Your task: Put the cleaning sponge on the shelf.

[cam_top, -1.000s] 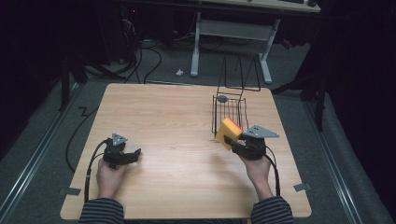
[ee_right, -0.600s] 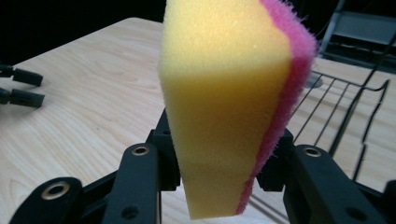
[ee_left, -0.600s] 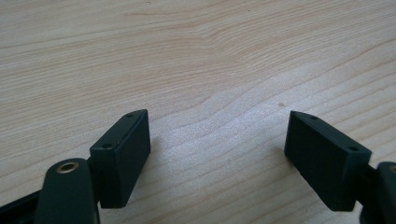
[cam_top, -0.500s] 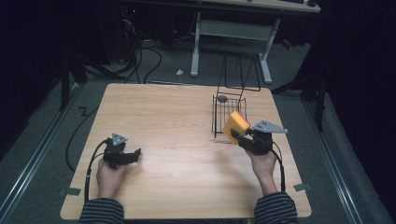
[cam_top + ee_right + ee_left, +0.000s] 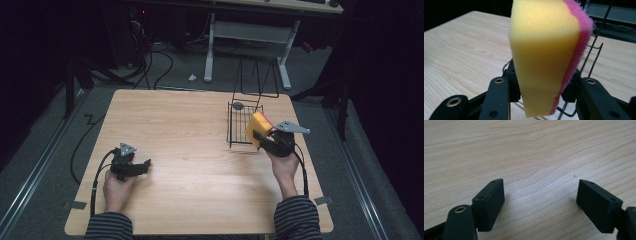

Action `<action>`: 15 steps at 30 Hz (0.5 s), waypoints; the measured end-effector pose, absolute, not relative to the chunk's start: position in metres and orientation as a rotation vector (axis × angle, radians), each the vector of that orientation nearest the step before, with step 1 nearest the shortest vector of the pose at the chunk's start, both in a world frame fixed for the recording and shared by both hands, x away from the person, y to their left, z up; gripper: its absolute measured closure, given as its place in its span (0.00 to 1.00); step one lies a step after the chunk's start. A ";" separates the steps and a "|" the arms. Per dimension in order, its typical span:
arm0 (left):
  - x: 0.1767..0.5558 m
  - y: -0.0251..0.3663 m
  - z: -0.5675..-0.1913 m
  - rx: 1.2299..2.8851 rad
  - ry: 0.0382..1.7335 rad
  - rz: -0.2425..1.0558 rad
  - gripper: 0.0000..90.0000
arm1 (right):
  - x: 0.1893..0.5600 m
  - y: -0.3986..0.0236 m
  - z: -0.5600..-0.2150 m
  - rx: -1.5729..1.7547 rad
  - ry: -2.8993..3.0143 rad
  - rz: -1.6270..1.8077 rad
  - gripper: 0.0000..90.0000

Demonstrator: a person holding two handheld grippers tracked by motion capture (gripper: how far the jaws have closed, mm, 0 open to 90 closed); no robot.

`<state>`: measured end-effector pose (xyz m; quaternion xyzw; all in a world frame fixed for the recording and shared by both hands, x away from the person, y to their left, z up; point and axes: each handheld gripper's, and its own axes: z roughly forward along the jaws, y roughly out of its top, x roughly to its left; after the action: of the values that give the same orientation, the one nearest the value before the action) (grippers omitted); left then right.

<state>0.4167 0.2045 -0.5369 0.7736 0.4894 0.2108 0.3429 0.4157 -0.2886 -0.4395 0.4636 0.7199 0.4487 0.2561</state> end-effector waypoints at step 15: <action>0.417 0.204 -0.537 2.011 1.272 0.548 0.26 | 0.445 -0.282 -0.441 1.281 1.931 1.192 0.67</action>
<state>0.4167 0.2045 -0.5369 0.7735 0.4895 0.2108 0.3429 0.4453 -0.2816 -0.4410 0.4741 0.7145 0.4412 0.2648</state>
